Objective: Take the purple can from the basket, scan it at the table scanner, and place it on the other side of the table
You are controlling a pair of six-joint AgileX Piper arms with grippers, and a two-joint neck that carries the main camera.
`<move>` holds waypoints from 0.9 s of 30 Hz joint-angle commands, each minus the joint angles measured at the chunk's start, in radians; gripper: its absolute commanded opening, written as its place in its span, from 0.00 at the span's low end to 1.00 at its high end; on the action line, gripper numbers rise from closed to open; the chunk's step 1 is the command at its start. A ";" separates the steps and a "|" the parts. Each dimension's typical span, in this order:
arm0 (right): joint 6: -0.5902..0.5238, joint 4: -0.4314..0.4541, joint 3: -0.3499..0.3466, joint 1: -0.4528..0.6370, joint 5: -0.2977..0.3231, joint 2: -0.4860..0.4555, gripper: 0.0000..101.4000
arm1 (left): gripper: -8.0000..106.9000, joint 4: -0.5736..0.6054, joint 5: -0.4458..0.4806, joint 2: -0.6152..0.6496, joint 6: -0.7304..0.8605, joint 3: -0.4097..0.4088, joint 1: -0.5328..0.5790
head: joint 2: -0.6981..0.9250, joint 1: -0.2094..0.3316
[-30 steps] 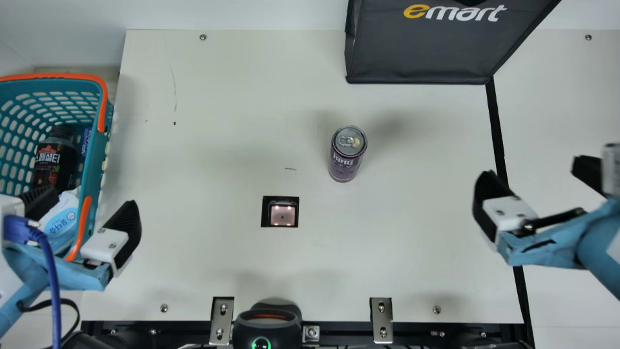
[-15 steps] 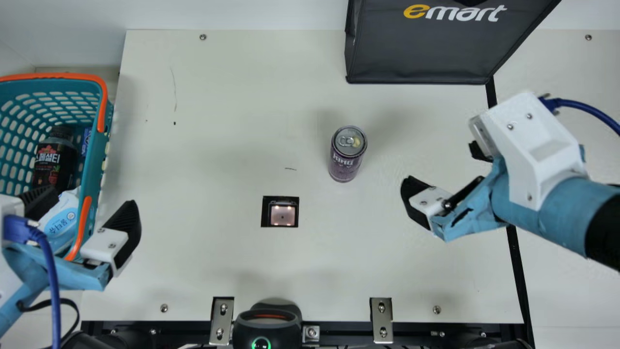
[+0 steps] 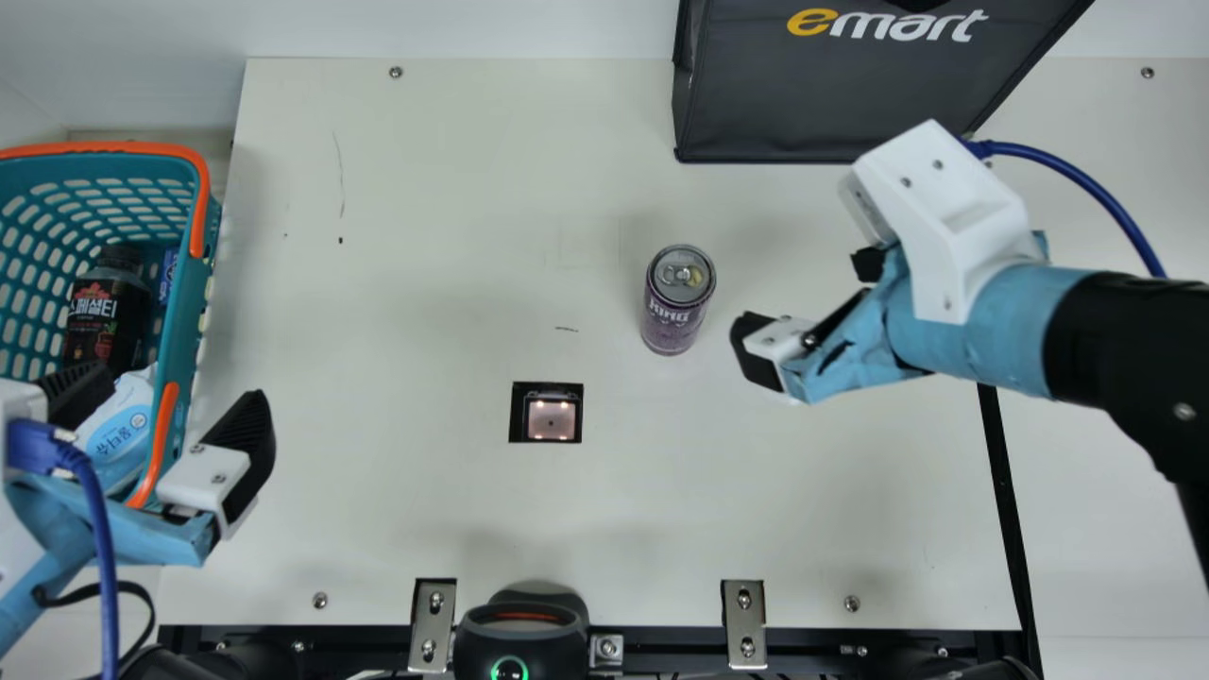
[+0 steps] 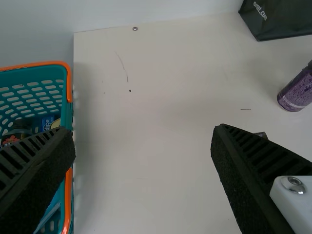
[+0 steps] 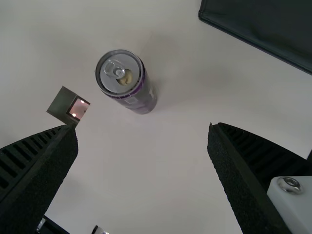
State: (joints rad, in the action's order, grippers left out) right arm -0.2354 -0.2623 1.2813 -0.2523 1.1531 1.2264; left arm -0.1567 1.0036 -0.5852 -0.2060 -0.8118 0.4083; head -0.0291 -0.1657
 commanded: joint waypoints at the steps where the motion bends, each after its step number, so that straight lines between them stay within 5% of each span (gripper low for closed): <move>1: 0.036 0.012 -0.001 -0.030 -0.020 0.019 0.94 | 0.85 0.000 0.000 0.000 0.000 0.000 0.000 | 0.002 0.027; 27: 0.326 0.198 -0.007 -0.242 -0.217 0.219 0.94 | 0.85 0.000 0.000 0.000 0.000 0.000 0.000 | 0.002 0.027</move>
State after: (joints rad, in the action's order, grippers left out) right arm 0.0813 -0.0719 1.2763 -0.4899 0.9443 1.4380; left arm -0.1567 1.0036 -0.5852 -0.2060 -0.8118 0.4083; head -0.0291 -0.1672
